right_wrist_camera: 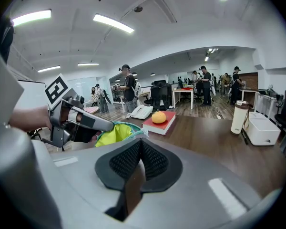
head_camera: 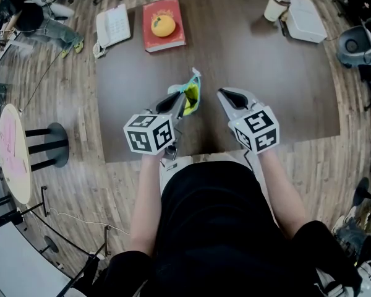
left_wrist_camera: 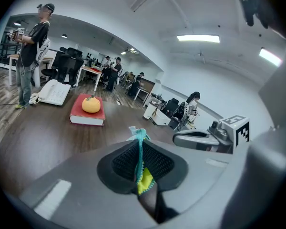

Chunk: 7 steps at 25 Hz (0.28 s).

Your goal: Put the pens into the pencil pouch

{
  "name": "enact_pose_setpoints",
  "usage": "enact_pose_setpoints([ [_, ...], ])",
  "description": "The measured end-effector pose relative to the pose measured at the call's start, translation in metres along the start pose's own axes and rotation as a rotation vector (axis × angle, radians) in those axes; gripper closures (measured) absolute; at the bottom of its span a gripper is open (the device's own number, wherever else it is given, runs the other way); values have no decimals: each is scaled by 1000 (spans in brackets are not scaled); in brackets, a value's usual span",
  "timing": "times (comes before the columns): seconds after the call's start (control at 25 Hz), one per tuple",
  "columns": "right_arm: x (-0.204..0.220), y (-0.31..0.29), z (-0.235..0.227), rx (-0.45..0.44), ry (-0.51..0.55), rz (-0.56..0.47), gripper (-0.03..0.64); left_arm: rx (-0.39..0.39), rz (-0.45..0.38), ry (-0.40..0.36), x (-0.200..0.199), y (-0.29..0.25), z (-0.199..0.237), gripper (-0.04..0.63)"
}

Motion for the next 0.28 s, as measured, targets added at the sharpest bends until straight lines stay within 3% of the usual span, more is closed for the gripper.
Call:
enact_pose_setpoints([
  [0.28,0,2,0,4,1,3,607,2,6,-3,0,0,0,572],
])
Point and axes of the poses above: the fingertips, and each gripper's own axes: y backward along the fingers, z to its left, x out of its underside, the point moved 10 cm from there along y, backward along the fingers, and after that the axes turned 6 degrees about y, right-handed, at the moved point
